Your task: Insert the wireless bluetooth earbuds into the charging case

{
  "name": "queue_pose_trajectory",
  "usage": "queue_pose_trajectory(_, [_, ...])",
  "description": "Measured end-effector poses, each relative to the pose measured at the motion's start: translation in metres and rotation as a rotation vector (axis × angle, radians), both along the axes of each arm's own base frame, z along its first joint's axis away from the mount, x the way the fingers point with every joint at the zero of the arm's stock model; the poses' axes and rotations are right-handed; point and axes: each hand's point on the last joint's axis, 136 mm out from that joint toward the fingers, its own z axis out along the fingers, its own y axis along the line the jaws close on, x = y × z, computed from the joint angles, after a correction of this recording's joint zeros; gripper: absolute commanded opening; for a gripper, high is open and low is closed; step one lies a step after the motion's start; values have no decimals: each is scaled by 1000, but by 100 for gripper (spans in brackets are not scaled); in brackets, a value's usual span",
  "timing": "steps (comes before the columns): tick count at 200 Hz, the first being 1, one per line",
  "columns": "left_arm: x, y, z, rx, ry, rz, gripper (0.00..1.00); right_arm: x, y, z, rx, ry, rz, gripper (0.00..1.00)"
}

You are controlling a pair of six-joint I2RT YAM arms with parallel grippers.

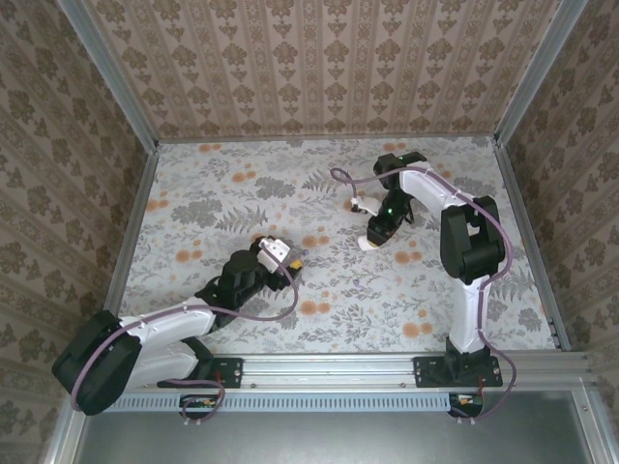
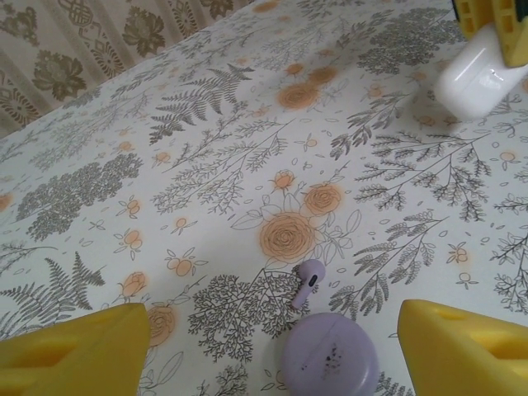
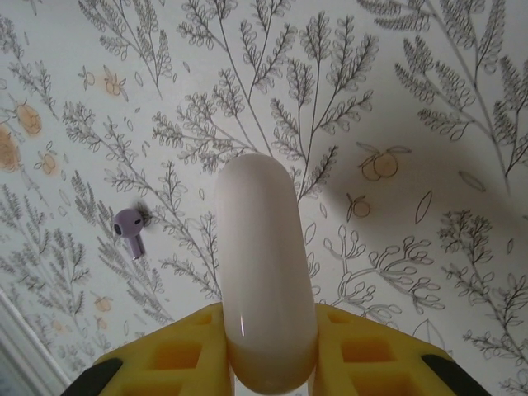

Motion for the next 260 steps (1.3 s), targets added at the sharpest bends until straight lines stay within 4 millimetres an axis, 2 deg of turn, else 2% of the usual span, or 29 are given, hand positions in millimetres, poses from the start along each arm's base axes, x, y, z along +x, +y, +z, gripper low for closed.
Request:
queue_pose_trajectory(52, [5,2,-7,16,27,7,79,-4,-4,-9,0,78,-24,24])
queue_pose_trajectory(111, [9,-4,-3,12,29,-2,78,-1,-11,-13,19,122,-81,28])
queue_pose_trajectory(149, [11,-6,-3,17,34,-2,77,-2,-15,-22,17,153,-102,28])
queue_pose_trajectory(175, [15,-7,2,12,30,0,77,-1,-16,-24,16,166,-124,29])
queue_pose_trajectory(191, [17,-9,7,9,28,0,77,1,-18,-24,17,165,-139,33])
queue_pose_trajectory(206, [19,-11,11,7,42,5,76,2,-20,-24,17,163,-150,41])
queue_pose_trajectory(260, [27,-18,33,-17,155,53,74,12,-23,-28,5,125,-168,41])
